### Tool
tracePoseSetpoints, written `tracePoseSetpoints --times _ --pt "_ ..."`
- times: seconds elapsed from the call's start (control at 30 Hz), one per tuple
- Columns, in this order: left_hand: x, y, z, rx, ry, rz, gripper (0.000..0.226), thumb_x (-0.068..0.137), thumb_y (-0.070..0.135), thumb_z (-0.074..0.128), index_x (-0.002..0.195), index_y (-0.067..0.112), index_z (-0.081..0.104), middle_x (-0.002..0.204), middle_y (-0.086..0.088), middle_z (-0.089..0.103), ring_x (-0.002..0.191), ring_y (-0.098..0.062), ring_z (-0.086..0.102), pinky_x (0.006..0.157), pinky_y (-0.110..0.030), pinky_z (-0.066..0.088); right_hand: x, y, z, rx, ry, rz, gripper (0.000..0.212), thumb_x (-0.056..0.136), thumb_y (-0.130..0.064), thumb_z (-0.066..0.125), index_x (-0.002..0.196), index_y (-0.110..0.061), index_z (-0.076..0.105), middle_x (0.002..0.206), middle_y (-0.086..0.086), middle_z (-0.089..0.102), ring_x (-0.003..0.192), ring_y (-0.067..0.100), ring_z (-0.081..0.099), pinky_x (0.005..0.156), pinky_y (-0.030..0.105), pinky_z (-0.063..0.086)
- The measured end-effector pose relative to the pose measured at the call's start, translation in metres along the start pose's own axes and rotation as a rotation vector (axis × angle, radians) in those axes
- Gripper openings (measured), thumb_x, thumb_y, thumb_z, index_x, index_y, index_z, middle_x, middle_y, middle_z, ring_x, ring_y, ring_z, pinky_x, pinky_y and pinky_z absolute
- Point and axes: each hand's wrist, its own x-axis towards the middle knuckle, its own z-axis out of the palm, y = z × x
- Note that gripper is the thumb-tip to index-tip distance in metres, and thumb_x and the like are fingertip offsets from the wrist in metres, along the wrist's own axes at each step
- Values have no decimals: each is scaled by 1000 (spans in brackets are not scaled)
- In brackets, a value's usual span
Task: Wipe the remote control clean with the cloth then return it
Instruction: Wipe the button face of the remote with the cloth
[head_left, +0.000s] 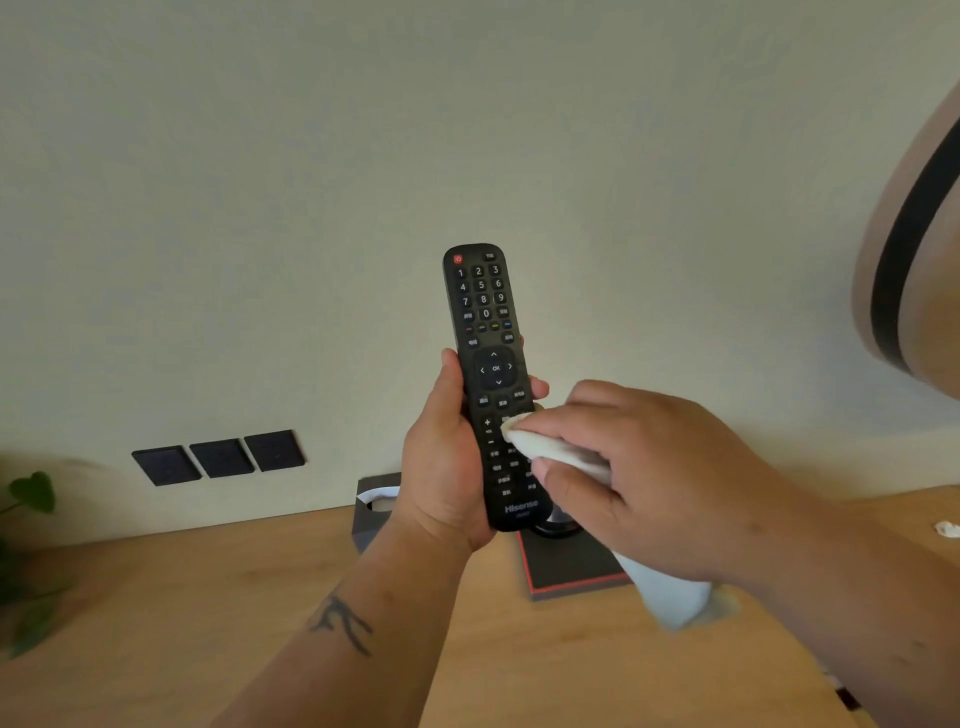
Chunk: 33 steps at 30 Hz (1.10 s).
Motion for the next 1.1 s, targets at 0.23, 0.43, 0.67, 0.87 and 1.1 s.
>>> tracePoseSetpoints --times 0.23,0.43,0.67,0.87,1.1 --pt "1 -1 2 -47 -55 2 58 102 59 32 124 18 67 85 -8 66 67 -21 59 64 -32 51 -7 -10 9 -18 -20 -95 24 89 -40 53 111 -43 62 84 -18 45 69 4 41 56 26 40" --pt "-1 0 3 -55 -73 15 58 102 58 31 122 16 65 84 -9 64 70 -22 56 66 -34 48 -12 3 3 5 27 -20 33 87 -46 51 117 -42 64 83 -15 56 65 4 49 56 22 37" --pt "-2 -3 3 -26 -93 -12 58 101 60 32 122 20 68 86 -7 66 70 -20 61 69 -33 51 -6 -13 5 38 -61 -66 27 89 -46 47 111 -42 62 93 -15 56 79 9 55 64 32 49" --pt "1 -3 1 -47 -109 12 60 102 59 29 124 18 66 86 -10 64 70 -22 58 66 -35 50 -14 10 -2 34 -31 -10 34 87 -47 51 120 -49 59 82 -18 51 68 1 49 59 12 32" --pt "9 0 -1 -7 -73 83 67 102 61 27 128 10 64 80 -12 63 69 -21 57 70 -35 46 -9 18 -13 -11 -59 44 32 86 -50 46 110 -44 65 80 -14 52 69 6 52 58 23 38"
